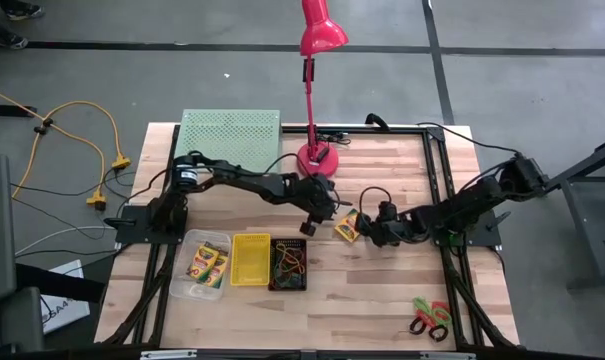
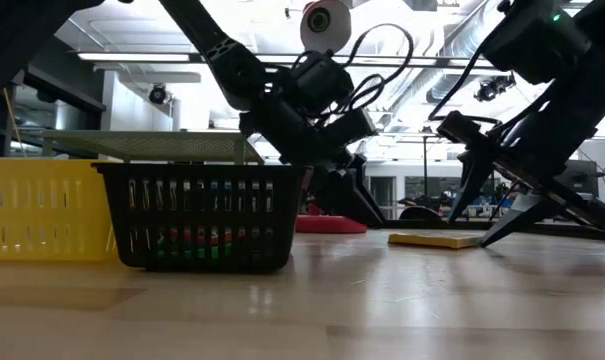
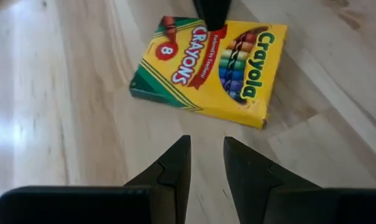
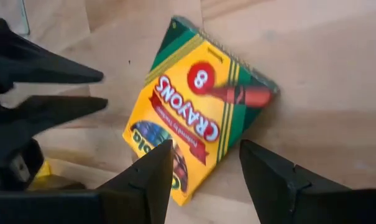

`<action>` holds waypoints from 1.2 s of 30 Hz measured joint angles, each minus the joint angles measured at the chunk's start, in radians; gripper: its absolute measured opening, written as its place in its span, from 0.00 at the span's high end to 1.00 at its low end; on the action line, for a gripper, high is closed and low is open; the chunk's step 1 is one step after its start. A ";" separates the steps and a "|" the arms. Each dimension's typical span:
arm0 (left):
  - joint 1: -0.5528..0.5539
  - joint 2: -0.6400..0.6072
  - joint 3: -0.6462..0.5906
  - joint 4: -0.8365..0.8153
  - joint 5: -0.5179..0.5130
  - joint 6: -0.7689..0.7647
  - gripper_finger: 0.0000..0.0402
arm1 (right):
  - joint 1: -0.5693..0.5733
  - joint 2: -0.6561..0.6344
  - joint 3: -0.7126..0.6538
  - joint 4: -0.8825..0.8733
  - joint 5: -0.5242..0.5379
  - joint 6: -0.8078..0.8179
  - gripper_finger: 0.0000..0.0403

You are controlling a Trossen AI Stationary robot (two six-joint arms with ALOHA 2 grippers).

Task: Pick & Place Office Desk Supplies
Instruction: Put the crayon box into the transparent box

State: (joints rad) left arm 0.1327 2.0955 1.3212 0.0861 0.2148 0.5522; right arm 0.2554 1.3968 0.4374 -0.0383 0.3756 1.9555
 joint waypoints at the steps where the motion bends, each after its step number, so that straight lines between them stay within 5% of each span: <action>1: -0.002 0.011 0.000 0.012 0.003 0.000 0.78 | -0.008 0.000 0.000 0.000 0.000 -0.013 0.56; 13: -0.010 0.037 0.001 0.019 0.021 -0.004 0.78 | -0.140 0.000 -0.001 0.066 -0.019 -0.228 0.56; 19: -0.013 0.038 0.001 0.021 0.019 -0.019 0.78 | -0.200 0.000 -0.001 0.096 -0.112 -0.340 0.56; 36: -0.023 0.039 0.001 0.007 0.064 -0.051 0.78 | -0.203 0.000 -0.001 0.088 -0.222 -0.353 0.56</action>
State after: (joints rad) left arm 0.1098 2.1349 1.3220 0.0935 0.2788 0.5007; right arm 0.0521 1.3972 0.4362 0.0494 0.1532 1.6028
